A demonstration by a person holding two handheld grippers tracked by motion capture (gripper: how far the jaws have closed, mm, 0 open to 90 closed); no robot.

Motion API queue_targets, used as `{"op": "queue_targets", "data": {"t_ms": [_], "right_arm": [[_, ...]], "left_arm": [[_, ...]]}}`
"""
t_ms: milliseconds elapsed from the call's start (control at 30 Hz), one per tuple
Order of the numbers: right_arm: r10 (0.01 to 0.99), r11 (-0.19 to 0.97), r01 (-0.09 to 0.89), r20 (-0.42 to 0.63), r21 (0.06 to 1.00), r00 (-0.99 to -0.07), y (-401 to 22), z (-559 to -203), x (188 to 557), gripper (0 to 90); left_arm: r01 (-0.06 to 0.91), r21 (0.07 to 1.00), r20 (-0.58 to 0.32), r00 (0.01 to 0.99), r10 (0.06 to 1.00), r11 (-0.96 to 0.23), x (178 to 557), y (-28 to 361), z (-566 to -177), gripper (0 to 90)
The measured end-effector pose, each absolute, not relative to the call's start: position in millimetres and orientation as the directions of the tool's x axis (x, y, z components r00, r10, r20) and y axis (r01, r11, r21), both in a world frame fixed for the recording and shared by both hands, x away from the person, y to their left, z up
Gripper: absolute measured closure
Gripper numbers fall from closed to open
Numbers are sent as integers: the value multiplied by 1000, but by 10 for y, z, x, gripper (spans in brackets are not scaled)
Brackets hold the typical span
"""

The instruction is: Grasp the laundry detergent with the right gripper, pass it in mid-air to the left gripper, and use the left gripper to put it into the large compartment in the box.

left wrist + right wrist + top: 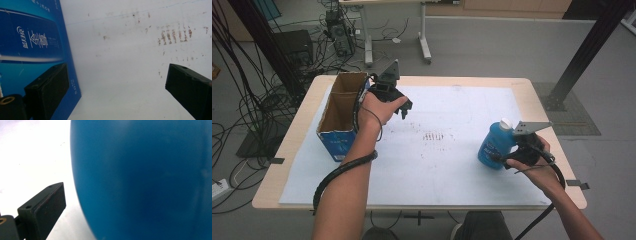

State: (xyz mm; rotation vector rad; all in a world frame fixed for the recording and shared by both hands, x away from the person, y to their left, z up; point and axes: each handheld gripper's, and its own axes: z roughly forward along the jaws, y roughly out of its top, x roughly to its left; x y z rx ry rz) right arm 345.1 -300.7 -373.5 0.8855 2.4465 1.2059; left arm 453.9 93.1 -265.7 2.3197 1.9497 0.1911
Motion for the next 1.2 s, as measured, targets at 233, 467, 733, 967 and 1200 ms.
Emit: {"op": "queue_targets", "data": {"t_ms": [233, 467, 733, 967, 1200], "right_arm": [[634, 464, 406, 25, 787, -773, -3016, -3738, 3452, 19], [634, 463, 407, 27, 787, -773, -3013, -3744, 3447, 19], [634, 464, 408, 27, 786, -773, -3009, -3746, 3448, 19], [633, 464, 405, 25, 788, -774, -3013, -3754, 3443, 23], [635, 466, 405, 22, 786, -772, -3009, -3764, 3449, 34]], "left_arm": [[972, 161, 29, 168, 985, -170, 4538, 935, -2660, 57], [972, 161, 31, 169, 985, -172, 4537, 929, -2656, 57], [971, 162, 31, 170, 985, -173, 4537, 926, -2650, 57], [970, 163, 31, 175, 984, -178, 4539, 921, -2652, 57], [971, 163, 31, 174, 984, -176, 4535, 920, -2659, 57]]}}
